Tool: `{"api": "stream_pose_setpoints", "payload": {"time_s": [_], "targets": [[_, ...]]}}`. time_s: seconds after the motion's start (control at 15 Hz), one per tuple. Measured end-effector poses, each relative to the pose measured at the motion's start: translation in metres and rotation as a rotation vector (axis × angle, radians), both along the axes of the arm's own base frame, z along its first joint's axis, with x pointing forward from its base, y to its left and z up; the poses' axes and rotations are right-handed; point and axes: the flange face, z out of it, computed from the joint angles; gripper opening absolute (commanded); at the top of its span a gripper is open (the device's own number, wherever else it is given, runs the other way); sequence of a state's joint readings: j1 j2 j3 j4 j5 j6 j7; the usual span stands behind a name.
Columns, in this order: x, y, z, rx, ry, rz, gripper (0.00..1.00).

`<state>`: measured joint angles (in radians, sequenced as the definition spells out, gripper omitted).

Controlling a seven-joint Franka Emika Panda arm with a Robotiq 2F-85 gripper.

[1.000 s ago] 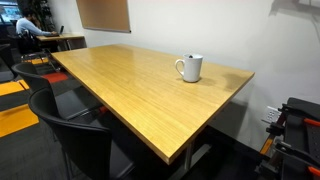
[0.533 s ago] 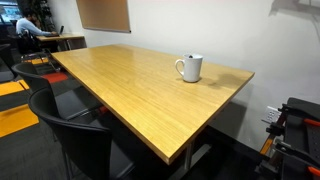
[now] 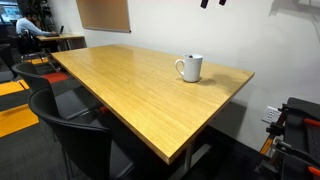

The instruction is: Remove the marker from the mug and put it on the table

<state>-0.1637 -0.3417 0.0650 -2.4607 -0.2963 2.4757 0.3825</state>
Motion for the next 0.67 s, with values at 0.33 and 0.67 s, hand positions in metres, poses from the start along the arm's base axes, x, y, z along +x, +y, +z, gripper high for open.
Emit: {"api": "stream_pose_setpoints", "payload": {"time_s": [0.33,0.67], "targets": [[0.01,-0.006,-0.027,0.035,0.021,-0.026,1.0],[0.016,-0.012,-0.048,0.059,0.04,-0.038,1.0]]}}
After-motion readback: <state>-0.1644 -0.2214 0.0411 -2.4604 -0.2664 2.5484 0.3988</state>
